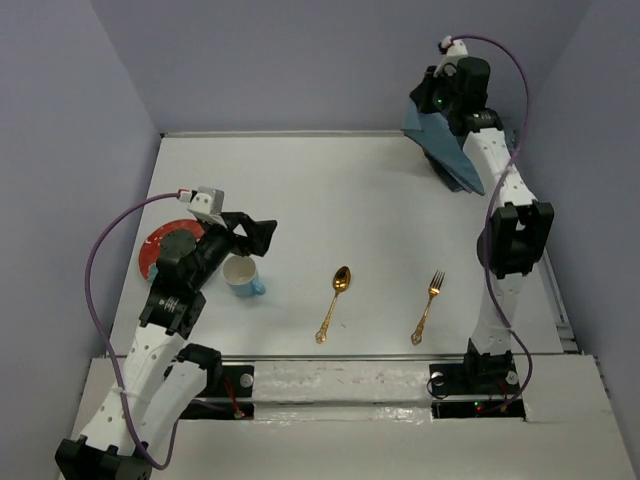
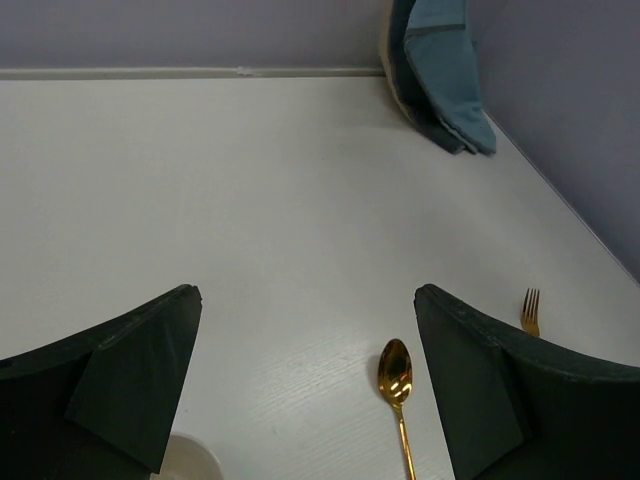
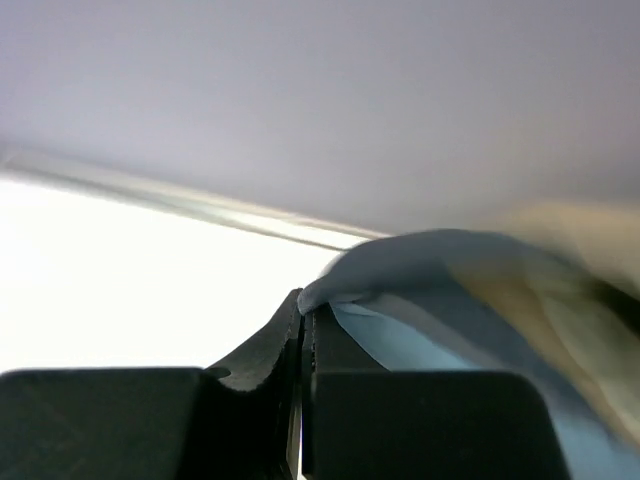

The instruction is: Set the dinner table for one person

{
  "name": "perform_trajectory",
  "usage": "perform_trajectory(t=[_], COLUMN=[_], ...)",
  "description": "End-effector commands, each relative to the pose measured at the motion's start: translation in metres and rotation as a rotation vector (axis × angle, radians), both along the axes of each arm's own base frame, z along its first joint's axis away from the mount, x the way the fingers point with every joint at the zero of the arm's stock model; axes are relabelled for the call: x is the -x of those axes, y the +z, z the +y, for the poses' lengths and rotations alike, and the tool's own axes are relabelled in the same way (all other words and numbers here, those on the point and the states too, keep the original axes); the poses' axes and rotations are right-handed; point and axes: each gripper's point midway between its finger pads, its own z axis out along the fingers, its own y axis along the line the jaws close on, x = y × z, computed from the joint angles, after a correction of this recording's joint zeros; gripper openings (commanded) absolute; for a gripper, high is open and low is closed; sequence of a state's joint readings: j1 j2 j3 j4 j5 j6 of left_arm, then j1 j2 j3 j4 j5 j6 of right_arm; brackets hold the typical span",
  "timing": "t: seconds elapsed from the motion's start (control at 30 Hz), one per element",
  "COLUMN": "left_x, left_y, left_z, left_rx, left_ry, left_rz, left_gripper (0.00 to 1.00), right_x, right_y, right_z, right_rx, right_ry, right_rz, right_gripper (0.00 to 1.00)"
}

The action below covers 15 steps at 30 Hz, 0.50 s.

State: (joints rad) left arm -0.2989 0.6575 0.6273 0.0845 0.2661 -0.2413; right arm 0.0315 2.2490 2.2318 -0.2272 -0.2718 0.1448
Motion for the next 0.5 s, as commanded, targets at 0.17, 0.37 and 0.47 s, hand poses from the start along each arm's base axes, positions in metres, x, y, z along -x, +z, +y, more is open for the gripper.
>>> perform_trajectory(t=[0.17, 0.37, 0.47], left_x=[0.009, 0.002, -0.008], left_y=[0.051, 0.055, 0.06], left_z=[-0.002, -0.011, -0.015], left_rx=[0.137, 0.233, 0.271], left_ry=[-0.025, -0.048, -0.047], left_rz=[-0.13, -0.102, -0.079], left_gripper=[0.99, 0.99, 0.99], right_x=[0.219, 0.264, 0.275], right_y=[-0.11, -0.146, -0.151], right_z=[0.19, 0.165, 0.159], right_rx=[0.332, 0.367, 0.356], right_ry=[0.631, 0.578, 0.553], right_rz=[0.3, 0.431, 0.461], right_gripper=[0.0, 0.0, 0.23])
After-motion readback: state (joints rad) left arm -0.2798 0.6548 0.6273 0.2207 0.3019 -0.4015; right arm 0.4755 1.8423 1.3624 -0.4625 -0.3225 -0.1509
